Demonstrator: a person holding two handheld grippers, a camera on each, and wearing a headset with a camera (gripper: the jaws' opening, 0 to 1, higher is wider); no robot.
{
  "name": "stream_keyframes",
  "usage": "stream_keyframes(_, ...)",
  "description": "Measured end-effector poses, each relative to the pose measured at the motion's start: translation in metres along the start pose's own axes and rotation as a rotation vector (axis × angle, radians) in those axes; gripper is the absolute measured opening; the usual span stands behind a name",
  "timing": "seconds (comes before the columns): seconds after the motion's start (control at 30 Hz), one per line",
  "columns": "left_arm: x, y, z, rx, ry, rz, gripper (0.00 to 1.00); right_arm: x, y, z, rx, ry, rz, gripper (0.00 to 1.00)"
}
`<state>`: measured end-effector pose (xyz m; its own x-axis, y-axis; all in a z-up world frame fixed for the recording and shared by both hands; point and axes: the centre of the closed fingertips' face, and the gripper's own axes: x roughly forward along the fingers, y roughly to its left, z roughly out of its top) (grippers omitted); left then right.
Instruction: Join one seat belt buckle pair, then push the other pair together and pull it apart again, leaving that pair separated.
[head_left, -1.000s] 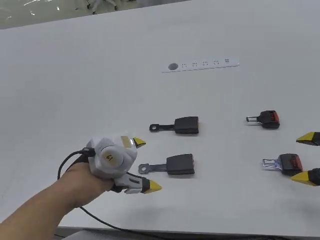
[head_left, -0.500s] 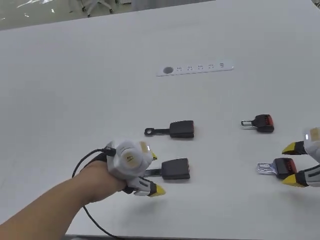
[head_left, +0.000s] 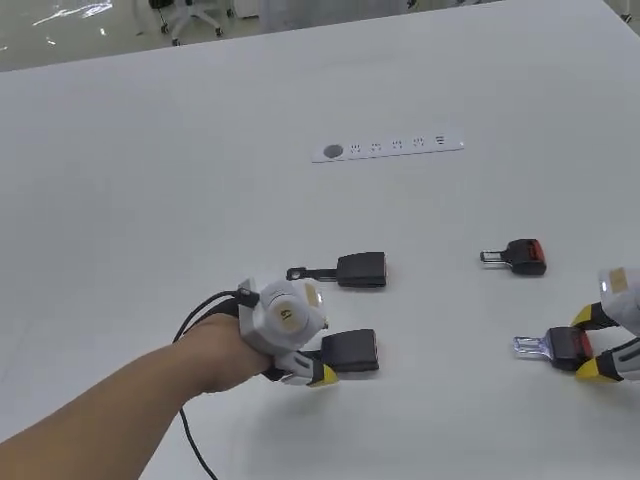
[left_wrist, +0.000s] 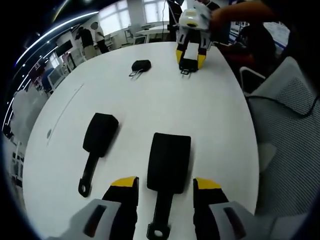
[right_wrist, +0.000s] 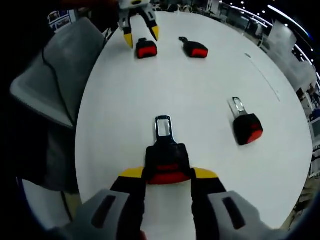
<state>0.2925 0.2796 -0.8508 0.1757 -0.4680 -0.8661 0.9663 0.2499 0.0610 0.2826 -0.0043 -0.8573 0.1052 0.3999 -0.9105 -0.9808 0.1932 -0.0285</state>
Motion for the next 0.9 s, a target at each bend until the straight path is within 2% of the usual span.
stream_keyframes(0.1,0.0031,-0.0014,-0.0009,0.019,0.010,-0.015,0.39,0.0000,0.0000,0.0004,-0.001,-0.003,0.007,0.35)
stream_keyframes(0.17,0.0048,0.0001,-0.0016,0.037,0.015,-0.012,0.32,-0.0001,0.0002,0.0004,-0.006,-0.003,0.014,0.35)
stream_keyframes(0.27,0.0072,-0.0001,-0.0039,0.027,0.032,-0.024,0.31,-0.0001,0.0001,-0.0001,-0.013,0.001,0.028,0.34)
stream_keyframes(0.33,0.0078,-0.0008,-0.0066,0.074,0.056,-0.026,0.31,-0.0001,-0.0002,-0.0003,-0.026,0.006,0.036,0.34)
stream_keyframes(0.47,0.0076,-0.0025,-0.0052,0.104,0.069,-0.044,0.31,0.0005,0.0005,0.0008,-0.048,0.031,0.042,0.34)
stream_keyframes(0.77,0.0078,-0.0041,-0.0049,0.177,0.057,-0.085,0.31,0.0006,0.0000,0.0006,-0.056,0.034,0.049,0.34)
stream_keyframes(0.9,0.0081,-0.0043,-0.0049,0.176,0.066,-0.092,0.31,0.0006,0.0001,0.0009,-0.058,0.034,0.049,0.34)
